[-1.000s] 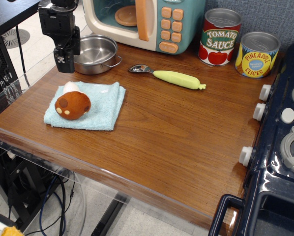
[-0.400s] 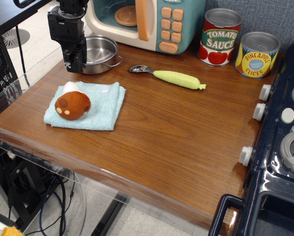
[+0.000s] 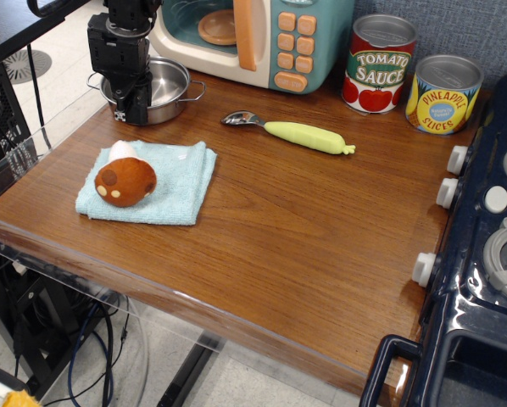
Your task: Move the pot to the front right edge of the table
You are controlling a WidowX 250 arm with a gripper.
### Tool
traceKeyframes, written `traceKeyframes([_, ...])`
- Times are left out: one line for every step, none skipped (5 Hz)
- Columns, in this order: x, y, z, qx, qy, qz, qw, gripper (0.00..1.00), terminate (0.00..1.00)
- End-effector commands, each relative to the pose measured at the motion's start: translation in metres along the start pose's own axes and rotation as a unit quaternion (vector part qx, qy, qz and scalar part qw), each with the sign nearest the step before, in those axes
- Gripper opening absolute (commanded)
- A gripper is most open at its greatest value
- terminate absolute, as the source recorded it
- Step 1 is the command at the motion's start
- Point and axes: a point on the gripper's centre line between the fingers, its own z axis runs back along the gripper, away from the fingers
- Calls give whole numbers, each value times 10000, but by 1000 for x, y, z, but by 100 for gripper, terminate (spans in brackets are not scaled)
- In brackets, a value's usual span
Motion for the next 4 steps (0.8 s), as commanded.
traceKeyframes([23, 1, 58, -480, 55, 291, 9984, 0, 0])
traceKeyframes([21, 5, 76, -680, 126, 203, 9974, 0, 0])
traceKeyframes([8, 25, 114, -979, 535, -15, 9938, 0, 0])
traceKeyframes([-19, 59, 136, -1145, 887, -521, 9881, 0, 0])
